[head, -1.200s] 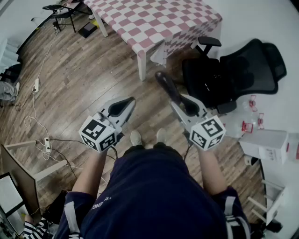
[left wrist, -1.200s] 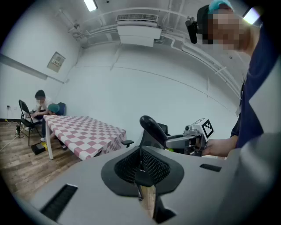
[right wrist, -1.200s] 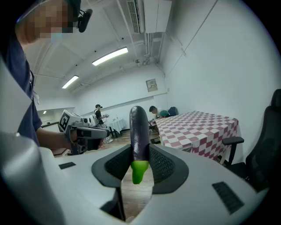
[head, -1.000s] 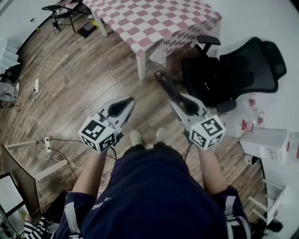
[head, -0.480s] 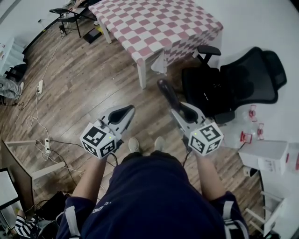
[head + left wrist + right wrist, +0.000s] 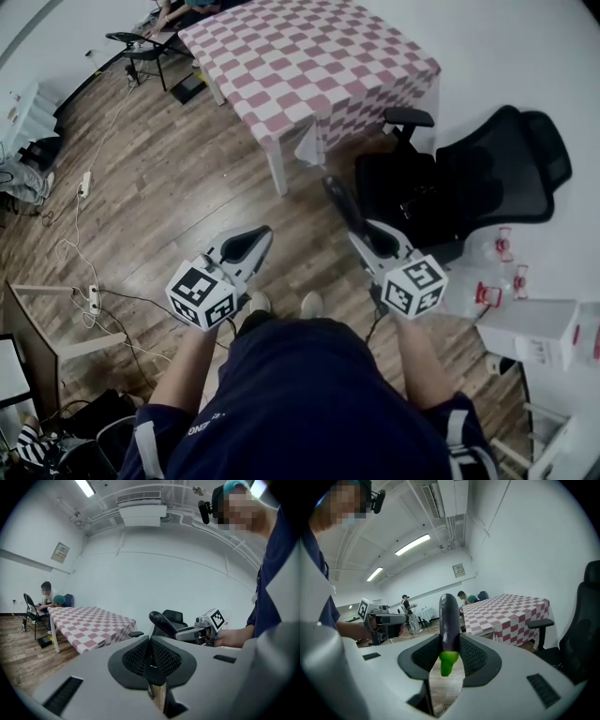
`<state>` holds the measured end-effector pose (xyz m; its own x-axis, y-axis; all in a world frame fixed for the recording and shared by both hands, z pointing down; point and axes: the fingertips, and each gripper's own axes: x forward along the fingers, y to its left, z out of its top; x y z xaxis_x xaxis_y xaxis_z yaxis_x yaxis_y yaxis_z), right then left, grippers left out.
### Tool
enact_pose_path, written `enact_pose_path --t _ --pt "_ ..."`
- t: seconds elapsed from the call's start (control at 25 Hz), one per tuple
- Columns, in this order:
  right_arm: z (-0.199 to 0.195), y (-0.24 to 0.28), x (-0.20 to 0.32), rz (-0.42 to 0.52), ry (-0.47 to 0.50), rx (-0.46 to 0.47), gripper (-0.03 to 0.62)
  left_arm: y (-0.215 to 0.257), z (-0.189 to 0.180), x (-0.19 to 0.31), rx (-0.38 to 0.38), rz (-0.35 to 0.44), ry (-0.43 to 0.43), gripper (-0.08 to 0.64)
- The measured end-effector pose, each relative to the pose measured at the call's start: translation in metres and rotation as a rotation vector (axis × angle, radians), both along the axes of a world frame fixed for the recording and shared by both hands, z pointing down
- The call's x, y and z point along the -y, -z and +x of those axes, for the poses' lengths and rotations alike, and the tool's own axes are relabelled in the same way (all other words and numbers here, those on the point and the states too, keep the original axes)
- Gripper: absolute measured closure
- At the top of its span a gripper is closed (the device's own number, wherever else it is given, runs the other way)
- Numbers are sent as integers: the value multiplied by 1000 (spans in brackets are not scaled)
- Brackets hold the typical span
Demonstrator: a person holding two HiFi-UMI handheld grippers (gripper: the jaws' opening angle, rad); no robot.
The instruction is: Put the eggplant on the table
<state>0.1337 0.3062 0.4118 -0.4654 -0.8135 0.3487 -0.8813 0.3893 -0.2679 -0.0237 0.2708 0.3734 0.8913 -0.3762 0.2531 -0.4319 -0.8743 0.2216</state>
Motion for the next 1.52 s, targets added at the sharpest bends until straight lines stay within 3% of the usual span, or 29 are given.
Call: enact_pose_path --t 0.44,0.76,1.16,1.52 --pt "35 -6 4 -3 -1 32 453 -8 27 0 24 -15 8 525" --pt "40 -24 46 -35 -5 33 453 -25 33 44 17 -42 8 525" --pt "39 -44 163 -110 -46 -2 453 -46 40 178 -7 -86 -47 525" --pt "-14 -45 292 -184 -27 -12 453 -52 -7 310 -8 -152 -44 523"
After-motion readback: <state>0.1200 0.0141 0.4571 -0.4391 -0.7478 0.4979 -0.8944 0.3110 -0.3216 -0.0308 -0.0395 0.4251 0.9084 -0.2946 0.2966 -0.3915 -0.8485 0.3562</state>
